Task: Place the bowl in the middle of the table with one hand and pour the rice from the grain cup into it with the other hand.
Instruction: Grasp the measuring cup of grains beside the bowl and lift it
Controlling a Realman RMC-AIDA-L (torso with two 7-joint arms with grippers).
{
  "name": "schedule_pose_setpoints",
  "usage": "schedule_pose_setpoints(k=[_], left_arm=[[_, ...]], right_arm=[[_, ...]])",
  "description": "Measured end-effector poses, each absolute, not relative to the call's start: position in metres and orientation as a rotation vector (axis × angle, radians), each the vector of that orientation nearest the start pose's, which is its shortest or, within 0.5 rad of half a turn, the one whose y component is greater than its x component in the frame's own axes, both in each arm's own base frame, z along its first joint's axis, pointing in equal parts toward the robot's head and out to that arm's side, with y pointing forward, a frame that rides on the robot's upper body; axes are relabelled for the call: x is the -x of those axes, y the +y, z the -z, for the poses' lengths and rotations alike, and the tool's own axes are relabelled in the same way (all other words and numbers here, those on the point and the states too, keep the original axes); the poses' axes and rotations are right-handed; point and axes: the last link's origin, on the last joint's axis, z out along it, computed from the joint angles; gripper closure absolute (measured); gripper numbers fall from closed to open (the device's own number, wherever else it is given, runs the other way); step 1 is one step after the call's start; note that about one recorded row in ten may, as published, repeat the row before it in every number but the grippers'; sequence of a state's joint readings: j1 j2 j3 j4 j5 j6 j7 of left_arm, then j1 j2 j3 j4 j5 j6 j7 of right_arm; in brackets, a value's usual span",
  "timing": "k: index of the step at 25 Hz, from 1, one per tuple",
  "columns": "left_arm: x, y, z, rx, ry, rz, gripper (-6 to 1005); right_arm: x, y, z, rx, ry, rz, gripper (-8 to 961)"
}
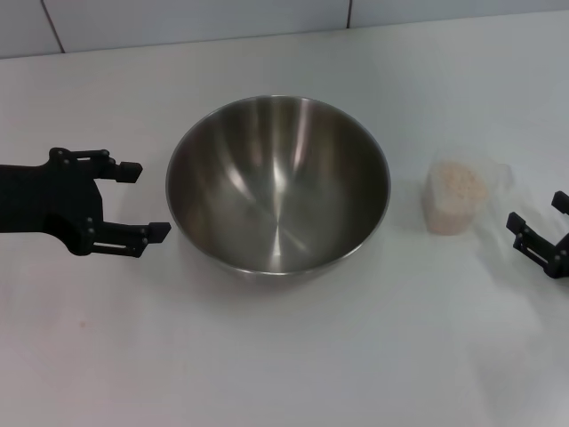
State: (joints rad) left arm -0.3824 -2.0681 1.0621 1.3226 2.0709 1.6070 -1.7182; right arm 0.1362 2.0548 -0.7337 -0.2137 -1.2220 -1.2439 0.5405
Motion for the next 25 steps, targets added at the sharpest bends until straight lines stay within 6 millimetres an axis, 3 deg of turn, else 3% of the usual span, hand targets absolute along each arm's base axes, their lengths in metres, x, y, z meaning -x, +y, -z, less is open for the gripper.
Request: schedule_pose_setpoints(k=[11, 25], left_arm=[[0.213, 0.326, -0.041, 2.842, -0.33, 0.213, 135], [0.215, 0.329, -0.04, 2.825, -0.352, 0.207, 135]], right_arm=[[-0.397, 0.248, 0.005, 1.909, 0.685, -0.541, 248], [-0.387, 0.264, 0.001, 1.893, 0.638, -0.566, 253]])
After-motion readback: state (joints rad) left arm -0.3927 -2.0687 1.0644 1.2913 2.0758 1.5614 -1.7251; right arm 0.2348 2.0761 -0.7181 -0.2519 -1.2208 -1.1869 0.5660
